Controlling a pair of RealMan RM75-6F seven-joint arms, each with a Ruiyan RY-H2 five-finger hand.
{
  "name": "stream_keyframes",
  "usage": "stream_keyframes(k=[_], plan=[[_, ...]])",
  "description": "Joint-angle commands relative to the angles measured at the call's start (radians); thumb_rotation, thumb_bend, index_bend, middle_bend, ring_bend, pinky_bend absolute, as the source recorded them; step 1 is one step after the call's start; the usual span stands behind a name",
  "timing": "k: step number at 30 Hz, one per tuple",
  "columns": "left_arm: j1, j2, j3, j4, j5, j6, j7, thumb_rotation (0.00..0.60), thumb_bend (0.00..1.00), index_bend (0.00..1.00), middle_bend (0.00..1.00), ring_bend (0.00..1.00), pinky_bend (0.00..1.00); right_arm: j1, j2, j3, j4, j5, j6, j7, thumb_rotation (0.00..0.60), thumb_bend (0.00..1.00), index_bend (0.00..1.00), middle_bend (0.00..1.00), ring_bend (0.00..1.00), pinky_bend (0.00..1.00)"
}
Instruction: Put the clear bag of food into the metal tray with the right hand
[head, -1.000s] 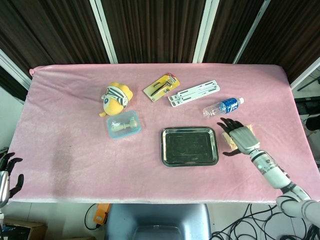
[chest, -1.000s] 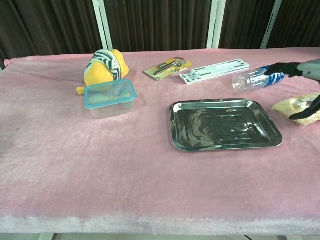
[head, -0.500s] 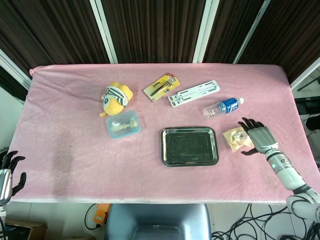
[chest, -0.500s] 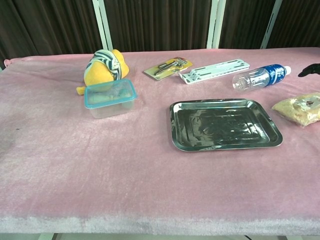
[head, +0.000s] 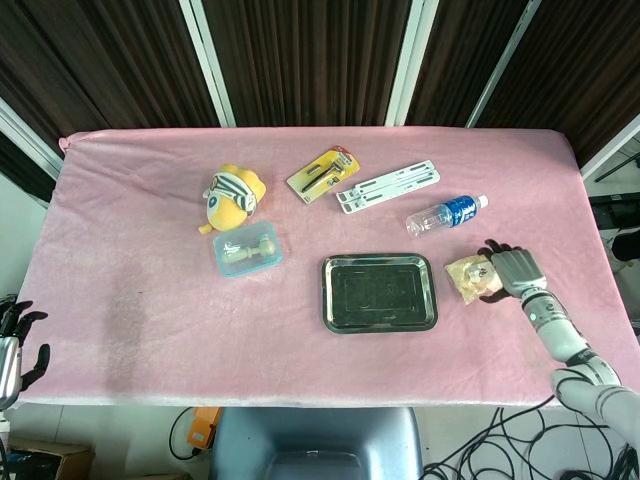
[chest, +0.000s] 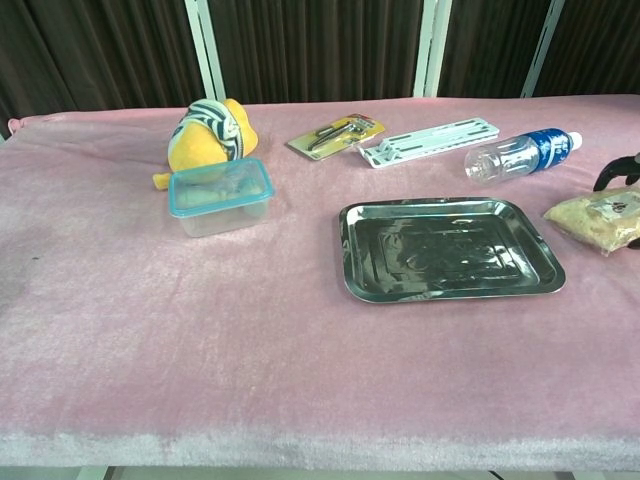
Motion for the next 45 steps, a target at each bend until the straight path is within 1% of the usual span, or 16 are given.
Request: stream_keyframes(k=[1, 4, 7, 10, 15, 19, 21, 23, 25, 27, 28, 30, 31, 33, 37, 45], plan=[[0.000, 0.000, 0.000, 0.000, -0.001, -0.001, 0.001, 0.600, 0.44, 0.32, 0.19, 0.12, 0.33, 0.008, -0.032, 0.004, 0.037, -0.021, 0.014, 0.032, 0.600, 0.58, 0.53, 0.36, 0.40, 0.53], [0.001, 0.001, 0.000, -0.001, -0.004, -0.001, 0.000, 0.600, 0.44, 0.32, 0.19, 0.12, 0.33, 0.005, -0.061, -0.005, 0.083, -0.056, 0.052, 0.060, 0.600, 0.84, 0.70, 0.49, 0.52, 0.64], [0.004, 0.003, 0.000, -0.003, -0.004, 0.004, -0.005, 0.600, 0.44, 0.32, 0.19, 0.12, 0.33, -0.005, -0.081, -0.009, 0.116, -0.076, 0.090, 0.075, 0.600, 0.98, 0.82, 0.58, 0.60, 0.71], [0.007, 0.004, -0.001, -0.004, -0.006, 0.009, -0.006, 0.600, 0.44, 0.32, 0.19, 0.12, 0.33, -0.021, -0.081, 0.006, 0.102, -0.081, 0.162, 0.084, 0.600, 1.00, 0.86, 0.62, 0.64, 0.75], [0.006, 0.003, -0.003, -0.005, -0.012, 0.004, -0.002, 0.600, 0.44, 0.32, 0.19, 0.12, 0.33, -0.045, -0.055, 0.029, -0.025, -0.132, 0.349, 0.107, 0.600, 1.00, 0.86, 0.63, 0.66, 0.77], [0.002, 0.001, -0.002, -0.006, -0.011, -0.001, 0.006, 0.600, 0.44, 0.32, 0.19, 0.12, 0.34, -0.036, -0.027, 0.019, -0.143, -0.193, 0.412, 0.157, 0.600, 1.00, 0.86, 0.63, 0.65, 0.77], [0.001, 0.001, 0.000, -0.006, -0.009, -0.004, 0.010, 0.600, 0.44, 0.32, 0.19, 0.12, 0.34, -0.026, -0.025, 0.008, -0.174, -0.221, 0.419, 0.183, 0.600, 1.00, 0.82, 0.63, 0.61, 0.74], [-0.001, 0.001, 0.002, -0.007, -0.005, -0.005, 0.012, 0.600, 0.44, 0.32, 0.19, 0.12, 0.33, -0.012, -0.024, -0.006, -0.191, -0.235, 0.395, 0.201, 0.600, 0.95, 0.71, 0.55, 0.50, 0.66], [0.000, 0.001, 0.003, -0.007, -0.002, -0.004, 0.012, 0.600, 0.44, 0.32, 0.19, 0.12, 0.34, -0.002, -0.030, -0.013, -0.191, -0.240, 0.374, 0.207, 0.600, 0.75, 0.53, 0.38, 0.30, 0.48], [0.000, 0.001, 0.004, -0.006, 0.000, -0.002, 0.011, 0.600, 0.44, 0.32, 0.19, 0.12, 0.34, 0.001, -0.037, -0.017, -0.182, -0.245, 0.373, 0.207, 0.600, 0.52, 0.32, 0.21, 0.10, 0.28], [0.001, 0.001, 0.004, -0.006, 0.000, -0.001, 0.010, 0.600, 0.44, 0.32, 0.19, 0.12, 0.34, 0.000, -0.039, -0.018, -0.177, -0.248, 0.379, 0.208, 0.600, 0.41, 0.21, 0.13, 0.04, 0.21], [0.002, 0.002, 0.004, -0.005, -0.002, -0.001, 0.009, 0.600, 0.44, 0.32, 0.19, 0.12, 0.34, -0.005, -0.038, -0.022, -0.172, -0.260, 0.403, 0.213, 0.600, 0.27, 0.06, 0.03, 0.00, 0.15], [0.002, 0.002, 0.003, -0.006, -0.004, -0.001, 0.010, 0.600, 0.44, 0.32, 0.19, 0.12, 0.34, -0.010, -0.033, -0.025, -0.174, -0.269, 0.423, 0.220, 0.600, 0.22, 0.02, 0.00, 0.00, 0.13], [0.002, 0.002, 0.003, -0.008, -0.005, -0.002, 0.010, 0.600, 0.44, 0.32, 0.19, 0.12, 0.34, -0.021, -0.020, -0.024, -0.179, -0.280, 0.464, 0.227, 0.600, 0.16, 0.00, 0.00, 0.00, 0.11], [0.000, 0.003, 0.004, -0.010, -0.004, -0.004, 0.014, 0.600, 0.44, 0.32, 0.19, 0.12, 0.34, -0.060, 0.035, -0.016, -0.218, -0.274, 0.540, 0.204, 0.600, 0.13, 0.00, 0.00, 0.00, 0.11], [0.003, 0.004, 0.008, -0.017, -0.005, -0.004, 0.025, 0.600, 0.44, 0.32, 0.19, 0.13, 0.34, -0.137, 0.174, 0.036, -0.374, -0.053, 0.455, -0.030, 0.600, 0.13, 0.00, 0.00, 0.00, 0.12]])
